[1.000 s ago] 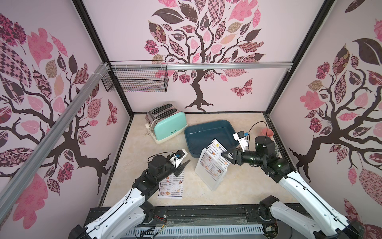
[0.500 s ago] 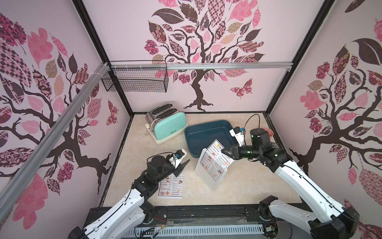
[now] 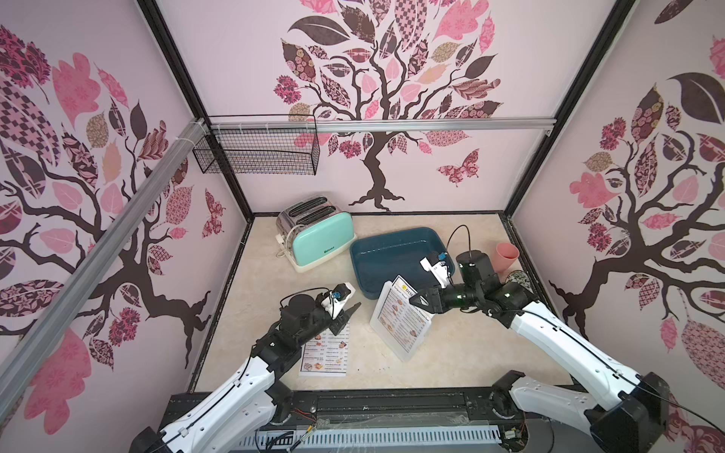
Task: Replace the menus in the menu holders
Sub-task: Insert the menu into the menu holder.
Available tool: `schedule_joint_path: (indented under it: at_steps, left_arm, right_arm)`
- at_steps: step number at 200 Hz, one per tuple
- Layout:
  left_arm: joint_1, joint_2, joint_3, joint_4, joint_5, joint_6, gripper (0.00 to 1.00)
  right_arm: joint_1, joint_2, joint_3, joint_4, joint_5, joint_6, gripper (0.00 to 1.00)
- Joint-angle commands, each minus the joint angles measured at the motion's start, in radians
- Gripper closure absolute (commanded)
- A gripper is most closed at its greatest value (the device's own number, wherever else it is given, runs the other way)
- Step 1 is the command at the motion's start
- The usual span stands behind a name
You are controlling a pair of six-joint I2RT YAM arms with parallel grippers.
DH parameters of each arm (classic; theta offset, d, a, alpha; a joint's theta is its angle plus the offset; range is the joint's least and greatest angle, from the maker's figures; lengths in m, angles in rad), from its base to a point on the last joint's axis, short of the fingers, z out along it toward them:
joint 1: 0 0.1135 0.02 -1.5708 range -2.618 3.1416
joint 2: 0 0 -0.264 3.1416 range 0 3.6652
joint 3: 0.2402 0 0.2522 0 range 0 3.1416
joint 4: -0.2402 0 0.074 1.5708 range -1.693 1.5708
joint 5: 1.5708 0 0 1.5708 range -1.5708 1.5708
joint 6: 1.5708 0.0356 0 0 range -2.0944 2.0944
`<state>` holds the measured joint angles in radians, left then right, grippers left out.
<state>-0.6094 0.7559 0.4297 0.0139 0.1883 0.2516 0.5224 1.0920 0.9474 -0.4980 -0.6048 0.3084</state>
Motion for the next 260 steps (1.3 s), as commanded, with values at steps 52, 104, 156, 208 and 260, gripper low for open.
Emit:
schedule_joint_path:
  at_steps: [52,104,156,208,260]
  left_arm:
    - [-0.003,0.005,0.005,0.025,0.003,-0.012,0.51]
    - [-0.003,0.002,0.006,0.024,-0.001,-0.011,0.51]
    - [-0.004,-0.008,0.004,0.015,-0.004,-0.008,0.51]
    - [-0.003,-0.038,-0.005,-0.005,-0.01,-0.013,0.51]
    - [-0.003,-0.043,-0.002,-0.01,-0.009,-0.01,0.51]
  right_arm:
    - [0.005,0.004,0.16,-0.096,0.093,-0.033,0.67]
    - [0.005,0.026,0.156,-0.111,0.049,-0.041,0.82]
    - [0.007,0.028,0.124,-0.096,0.02,-0.034,0.93]
    - [0.015,0.025,0.074,-0.051,-0.005,-0.018,1.0]
    - [0.03,0.032,0.043,-0.014,0.019,-0.025,0.96]
